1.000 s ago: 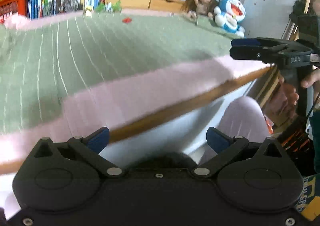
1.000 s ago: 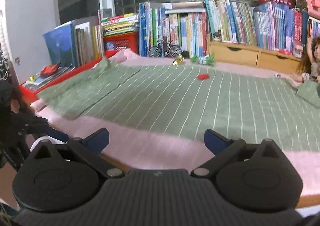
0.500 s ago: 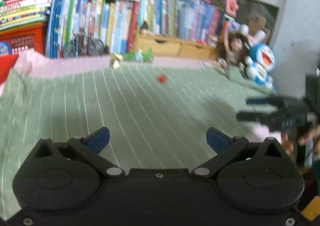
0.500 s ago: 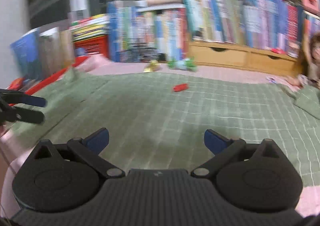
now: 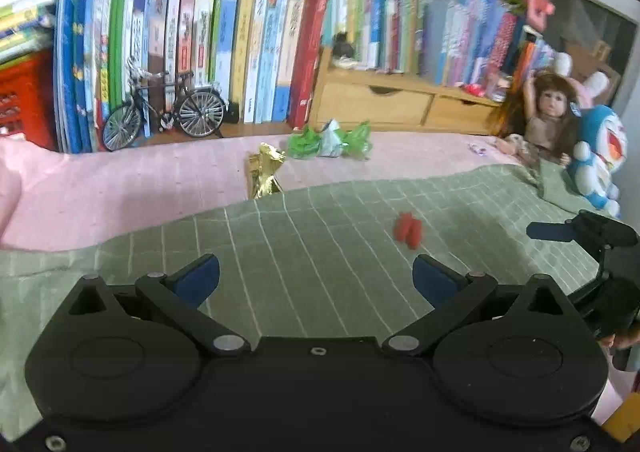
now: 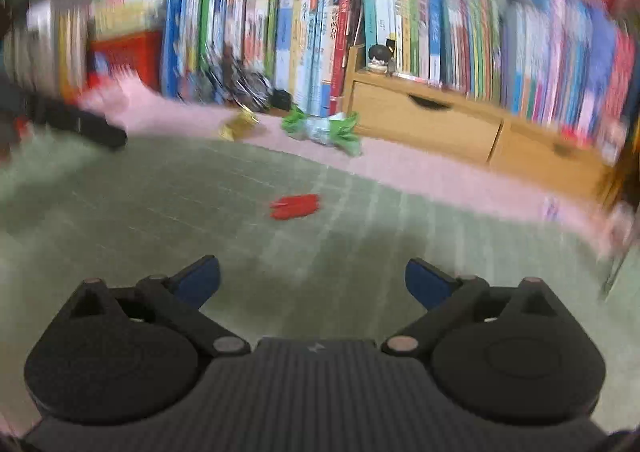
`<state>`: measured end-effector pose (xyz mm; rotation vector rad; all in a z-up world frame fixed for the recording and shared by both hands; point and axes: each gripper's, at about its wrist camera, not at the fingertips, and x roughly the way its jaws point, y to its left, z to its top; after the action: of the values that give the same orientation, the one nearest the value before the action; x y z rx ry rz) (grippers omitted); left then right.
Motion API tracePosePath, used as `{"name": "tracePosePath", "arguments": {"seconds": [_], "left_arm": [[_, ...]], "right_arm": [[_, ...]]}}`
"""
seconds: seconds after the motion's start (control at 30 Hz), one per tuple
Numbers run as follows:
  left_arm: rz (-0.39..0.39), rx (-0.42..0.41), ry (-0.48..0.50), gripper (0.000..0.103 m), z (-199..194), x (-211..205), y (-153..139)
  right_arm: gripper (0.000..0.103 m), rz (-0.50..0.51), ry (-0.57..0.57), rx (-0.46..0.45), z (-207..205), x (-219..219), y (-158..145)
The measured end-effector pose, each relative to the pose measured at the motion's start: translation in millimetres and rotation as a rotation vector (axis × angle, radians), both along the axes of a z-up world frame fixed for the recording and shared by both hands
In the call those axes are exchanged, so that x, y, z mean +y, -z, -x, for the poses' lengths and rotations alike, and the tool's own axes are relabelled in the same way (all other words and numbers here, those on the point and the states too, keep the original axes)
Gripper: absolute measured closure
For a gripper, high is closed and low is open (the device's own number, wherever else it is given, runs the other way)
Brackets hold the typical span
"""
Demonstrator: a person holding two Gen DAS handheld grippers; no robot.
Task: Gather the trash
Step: 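Raise both open tools back up over the items on the bed, then close the left tool on the gold wrapper while the right tool grasps a red piece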
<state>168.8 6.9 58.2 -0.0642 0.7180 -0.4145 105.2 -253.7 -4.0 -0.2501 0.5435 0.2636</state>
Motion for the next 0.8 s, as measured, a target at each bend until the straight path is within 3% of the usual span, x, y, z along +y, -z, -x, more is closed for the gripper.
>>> {"name": "tracePosePath", "arguments": {"seconds": [0.07,0.27,0.37,0.47,0.6,0.8], "left_arm": [[-0.009,-0.007,-0.006,0.001,-23.4,-7.3,5.2],[0.01,0.0,-0.002,0.001,-84.7,-24.2,17.6],[0.07,0.035,-0.029,0.001,-116.8,-25.4,26.5],[0.039,0.023,-0.04,0.002,-138.7,-30.8,36.8],[-0.017,0.009,-0.057,0.014,-154.7,-36.4,52.4],[0.027,0.014,-0.072,0.029,-161.1,-32.5,69.3]], "right_arm": [[0.009,0.074,-0.043,0.007,-17.0,6.0,7.2],[0.009,-0.038,-0.13,0.078,-63.6,0.7,18.5],[0.015,-0.058,-0.164,0.086,-83.2,2.6,22.5],[0.021,-0.086,-0.202,0.089,-93.6,1.6,26.0],[0.026,-0.117,-0.242,0.091,-101.5,-0.4,27.4],[0.044,-0.111,-0.299,0.088,-103.4,3.6,26.3]]}}
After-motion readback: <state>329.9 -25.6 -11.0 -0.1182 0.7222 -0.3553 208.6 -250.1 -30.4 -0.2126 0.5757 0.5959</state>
